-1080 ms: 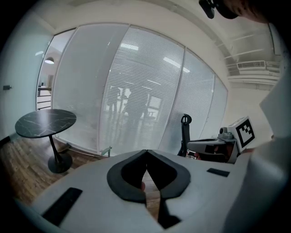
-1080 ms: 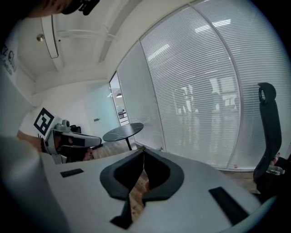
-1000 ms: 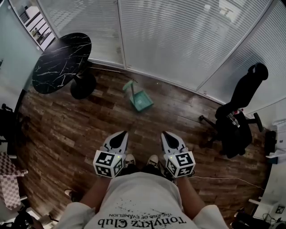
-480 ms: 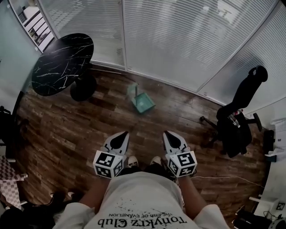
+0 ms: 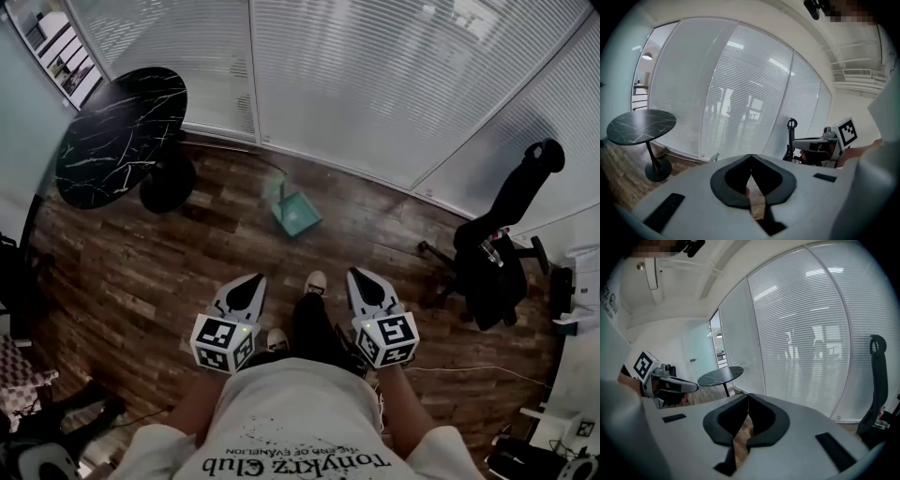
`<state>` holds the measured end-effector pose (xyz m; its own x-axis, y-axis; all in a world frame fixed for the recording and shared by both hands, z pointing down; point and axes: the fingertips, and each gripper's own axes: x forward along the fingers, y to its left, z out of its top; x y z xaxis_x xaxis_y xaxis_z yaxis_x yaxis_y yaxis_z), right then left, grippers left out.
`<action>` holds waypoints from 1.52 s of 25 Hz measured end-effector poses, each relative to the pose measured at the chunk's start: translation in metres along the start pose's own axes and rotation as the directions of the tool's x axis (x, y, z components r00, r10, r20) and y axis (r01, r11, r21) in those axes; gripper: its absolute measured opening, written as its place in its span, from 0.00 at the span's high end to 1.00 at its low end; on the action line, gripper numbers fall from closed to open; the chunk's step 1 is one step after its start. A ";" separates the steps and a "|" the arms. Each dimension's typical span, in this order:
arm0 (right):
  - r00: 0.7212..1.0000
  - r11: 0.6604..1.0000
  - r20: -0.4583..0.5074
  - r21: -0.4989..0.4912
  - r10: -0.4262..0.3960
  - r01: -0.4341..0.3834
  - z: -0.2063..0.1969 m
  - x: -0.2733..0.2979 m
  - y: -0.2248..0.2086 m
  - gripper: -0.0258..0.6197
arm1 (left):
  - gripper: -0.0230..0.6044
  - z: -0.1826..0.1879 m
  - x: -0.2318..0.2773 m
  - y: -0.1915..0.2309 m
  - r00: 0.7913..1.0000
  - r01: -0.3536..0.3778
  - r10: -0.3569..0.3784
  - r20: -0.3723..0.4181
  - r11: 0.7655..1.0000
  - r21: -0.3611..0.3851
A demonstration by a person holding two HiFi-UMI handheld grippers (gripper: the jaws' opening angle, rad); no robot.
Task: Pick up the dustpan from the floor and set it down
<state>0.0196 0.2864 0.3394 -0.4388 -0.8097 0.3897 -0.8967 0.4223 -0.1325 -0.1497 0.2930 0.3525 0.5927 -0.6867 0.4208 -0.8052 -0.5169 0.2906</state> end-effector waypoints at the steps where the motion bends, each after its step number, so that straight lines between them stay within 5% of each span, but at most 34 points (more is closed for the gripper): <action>1: 1.000 1.000 -0.004 0.003 0.006 -0.006 0.000 0.007 -0.007 0.92 | 0.93 0.002 0.008 0.003 1.000 -0.007 0.007 -0.001 1.000 -0.005; 14: 0.993 0.992 -0.014 -0.025 0.121 -0.121 0.060 0.109 -0.120 0.92 | 0.93 0.092 0.153 0.022 0.997 -0.050 0.053 0.048 0.997 -0.061; 23: 0.982 0.982 -0.016 0.010 0.188 -0.188 0.068 0.145 -0.147 0.92 | 0.93 0.113 0.177 0.029 0.993 -0.105 0.108 0.050 0.993 -0.060; 38: 0.994 0.994 -0.048 0.051 0.101 -0.098 0.070 0.182 -0.154 0.92 | 0.93 0.114 0.219 0.067 0.998 -0.035 0.035 -0.049 0.999 -0.002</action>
<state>0.0742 0.0455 0.3666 -0.5235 -0.7425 0.4180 -0.8512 0.4781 -0.2167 -0.0722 0.0501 0.3663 0.5630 -0.6783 0.4722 -0.8253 -0.4917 0.2775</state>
